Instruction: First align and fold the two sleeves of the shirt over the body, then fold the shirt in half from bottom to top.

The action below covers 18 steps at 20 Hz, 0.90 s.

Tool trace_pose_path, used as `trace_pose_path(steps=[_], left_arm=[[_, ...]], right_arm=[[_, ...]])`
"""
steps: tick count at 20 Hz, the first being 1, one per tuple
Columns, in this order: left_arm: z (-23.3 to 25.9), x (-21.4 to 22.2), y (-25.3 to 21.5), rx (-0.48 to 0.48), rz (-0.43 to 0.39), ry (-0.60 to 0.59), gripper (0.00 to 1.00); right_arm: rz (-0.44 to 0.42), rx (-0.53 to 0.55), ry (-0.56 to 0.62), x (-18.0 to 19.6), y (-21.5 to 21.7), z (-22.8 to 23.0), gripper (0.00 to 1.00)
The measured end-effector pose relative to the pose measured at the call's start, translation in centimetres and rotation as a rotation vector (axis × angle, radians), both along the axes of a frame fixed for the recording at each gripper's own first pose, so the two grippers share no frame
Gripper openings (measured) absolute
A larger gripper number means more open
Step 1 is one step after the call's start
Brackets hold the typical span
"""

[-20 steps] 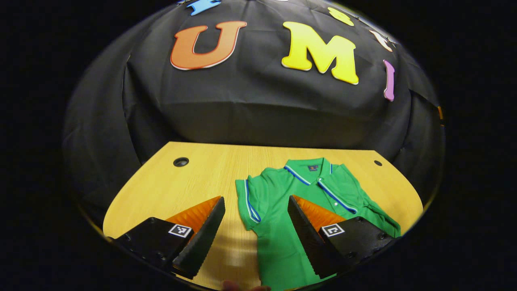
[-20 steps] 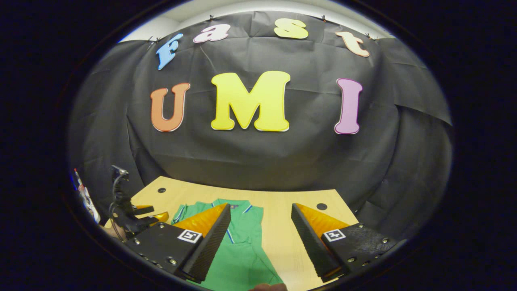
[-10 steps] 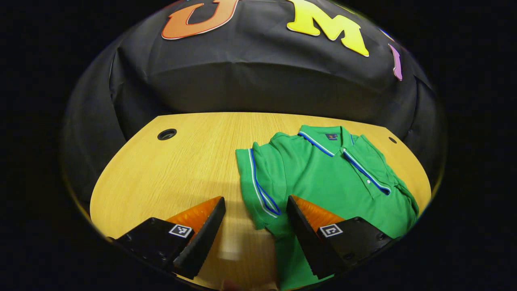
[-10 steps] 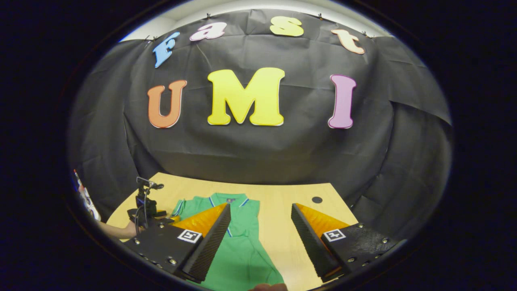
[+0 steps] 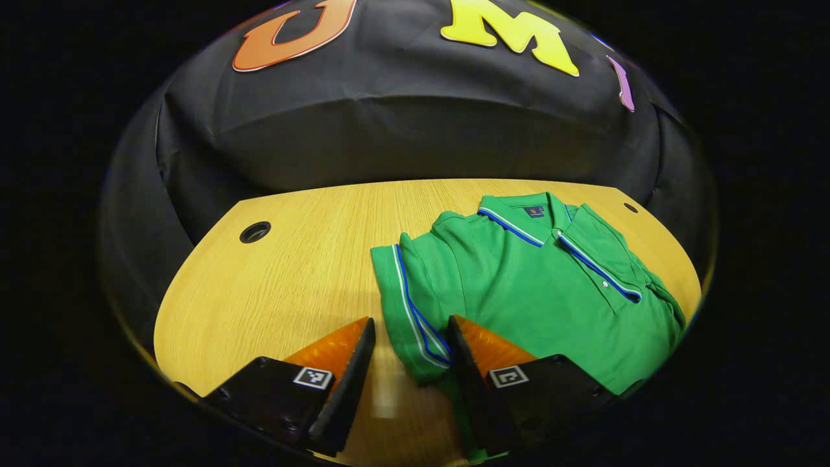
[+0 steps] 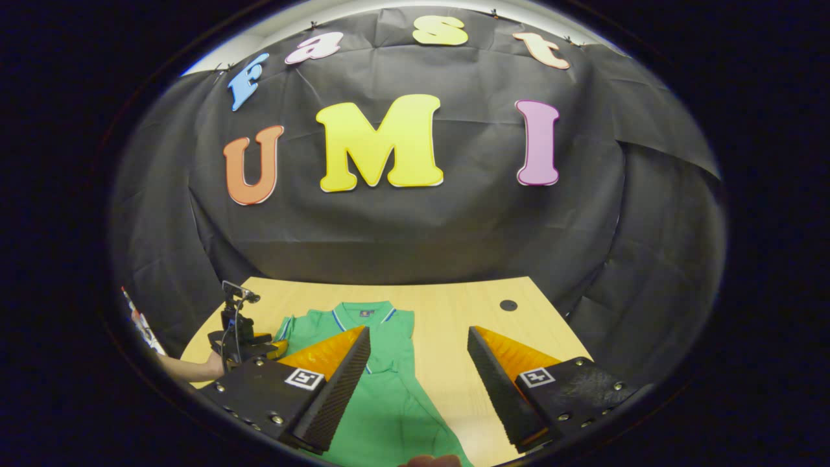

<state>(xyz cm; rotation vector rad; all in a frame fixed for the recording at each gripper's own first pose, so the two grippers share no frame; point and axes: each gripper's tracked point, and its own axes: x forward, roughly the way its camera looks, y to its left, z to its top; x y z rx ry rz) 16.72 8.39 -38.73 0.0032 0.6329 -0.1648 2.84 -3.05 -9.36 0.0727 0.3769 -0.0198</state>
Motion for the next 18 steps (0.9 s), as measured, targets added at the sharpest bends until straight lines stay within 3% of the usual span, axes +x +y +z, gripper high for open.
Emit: trace_pose_path(steps=[1,2,8,12,18], left_arm=[[-0.1,0.3,0.2,0.004,0.009,-0.001,0.71],[0.0,0.4,0.2,0.002,0.005,-0.004,0.37],[1.0,-0.1,-1.0,-0.089,-0.024,-0.01,0.07],[3.7,0.3,-1.4,-0.073,-0.026,-0.06,0.0],[8.5,1.0,-4.6,-0.066,-0.073,-0.133,0.03]], right_arm=[[-0.003,0.01,0.003,0.0,-0.1,-0.1,0.93],[-0.004,0.014,0.006,-0.1,-0.2,-0.3,0.93],[-0.003,0.03,0.017,-0.7,-0.6,-1.3,0.93],[-0.022,0.063,0.013,-1.3,-1.7,-1.4,0.93],[-0.069,0.114,-0.013,-2.1,-4.1,-1.2,0.93]])
